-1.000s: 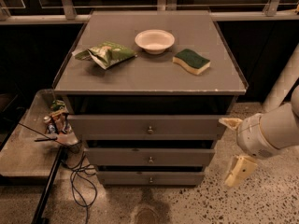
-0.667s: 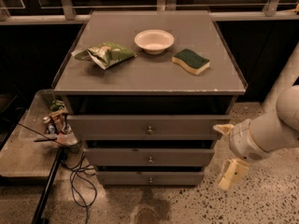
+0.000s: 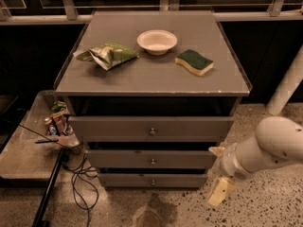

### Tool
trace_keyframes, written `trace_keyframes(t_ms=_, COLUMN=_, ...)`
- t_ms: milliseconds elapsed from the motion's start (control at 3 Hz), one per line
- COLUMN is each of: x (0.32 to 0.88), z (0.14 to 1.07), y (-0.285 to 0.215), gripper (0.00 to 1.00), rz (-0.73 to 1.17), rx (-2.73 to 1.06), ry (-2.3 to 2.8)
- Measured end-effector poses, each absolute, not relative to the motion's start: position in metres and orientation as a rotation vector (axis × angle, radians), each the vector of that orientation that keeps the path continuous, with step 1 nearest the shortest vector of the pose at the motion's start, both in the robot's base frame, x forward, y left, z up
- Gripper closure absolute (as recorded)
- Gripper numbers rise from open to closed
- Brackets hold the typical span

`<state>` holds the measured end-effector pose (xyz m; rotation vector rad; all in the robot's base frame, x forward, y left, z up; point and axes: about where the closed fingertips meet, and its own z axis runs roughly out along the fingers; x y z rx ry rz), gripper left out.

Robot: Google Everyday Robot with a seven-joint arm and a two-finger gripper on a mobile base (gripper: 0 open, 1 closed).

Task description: Open bottom drawer

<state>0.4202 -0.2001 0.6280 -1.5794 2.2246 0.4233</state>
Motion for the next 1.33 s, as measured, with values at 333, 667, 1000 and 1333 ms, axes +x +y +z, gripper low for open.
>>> trace_keyframes(t_ms=333, x=0.417, z=0.585, y=-0.197, gripper=0.00, rz=0.412, rx=-1.550, ry=2.206)
trace_keyframes(t_ms=667, x=0.412, z=0.549, y=-0.191, gripper=0.00, rz=0.353, rx=-1.538, ry=2.135)
trace_keyframes(t_ms=1000, x=0.421, z=0.515, y=-0.188, gripper=0.00, rz=0.375, rx=-1.477, ry=2.105)
trace_keyframes(t_ms=1333, x=0.442, z=0.472, y=-0.197, gripper=0.00, rz=0.484, rx=-1.338, ry=2.133)
